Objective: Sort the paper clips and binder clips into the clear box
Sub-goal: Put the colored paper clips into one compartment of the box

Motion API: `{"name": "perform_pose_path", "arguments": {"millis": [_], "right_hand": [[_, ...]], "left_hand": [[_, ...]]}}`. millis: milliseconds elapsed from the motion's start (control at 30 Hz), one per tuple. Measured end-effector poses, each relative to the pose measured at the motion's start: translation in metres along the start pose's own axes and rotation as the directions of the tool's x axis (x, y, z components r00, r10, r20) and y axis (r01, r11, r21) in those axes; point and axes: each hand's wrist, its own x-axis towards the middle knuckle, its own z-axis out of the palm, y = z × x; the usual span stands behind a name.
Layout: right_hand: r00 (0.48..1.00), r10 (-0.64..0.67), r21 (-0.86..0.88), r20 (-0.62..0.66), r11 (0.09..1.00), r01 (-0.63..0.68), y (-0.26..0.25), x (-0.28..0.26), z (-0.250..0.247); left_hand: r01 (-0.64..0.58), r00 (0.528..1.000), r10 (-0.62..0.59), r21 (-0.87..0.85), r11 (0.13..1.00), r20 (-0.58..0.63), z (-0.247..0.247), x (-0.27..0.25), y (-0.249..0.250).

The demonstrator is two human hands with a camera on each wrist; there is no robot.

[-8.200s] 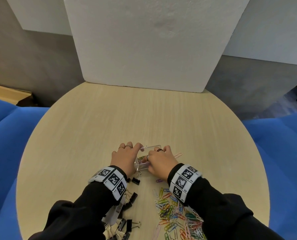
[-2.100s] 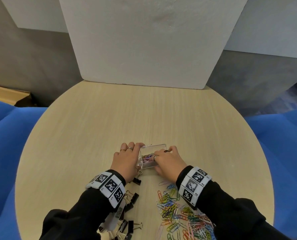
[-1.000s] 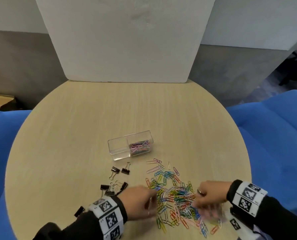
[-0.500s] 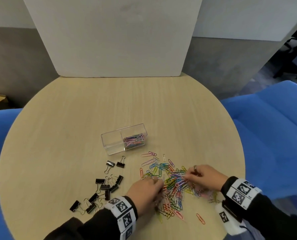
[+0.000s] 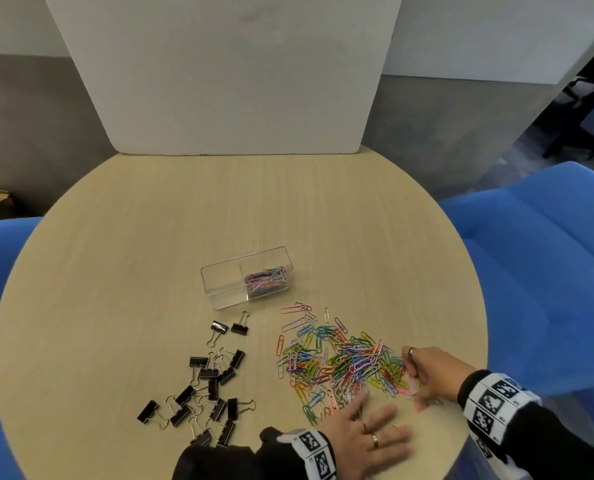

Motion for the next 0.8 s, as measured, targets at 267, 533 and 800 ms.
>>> {"name": "perform_pose_path", "arguments": {"millis": [267, 533, 800], "right_hand": [[0.962, -0.012, 0.336, -0.272, 0.936, 0.106, -0.022, 0.018, -0.014], [0.969, 0.234, 0.039, -0.076, 0.972, -0.231, -0.004, -0.016, -0.005], [0.984, 0.163, 0.465, -0.075, 0.878, -0.11, -0.05, 0.003, -0.001]], "left_hand": [[0.168, 0.981, -0.195, -0.451, 0.877, -0.013, 0.001, -0.022, -0.024], [0.51, 0.831, -0.526, -0.624, 0.592, 0.179, -0.003, -0.094, -0.041], [0.519, 0.831, -0.491, -0.681, 0.517, 0.26, -0.005, -0.081, -0.048]]}}
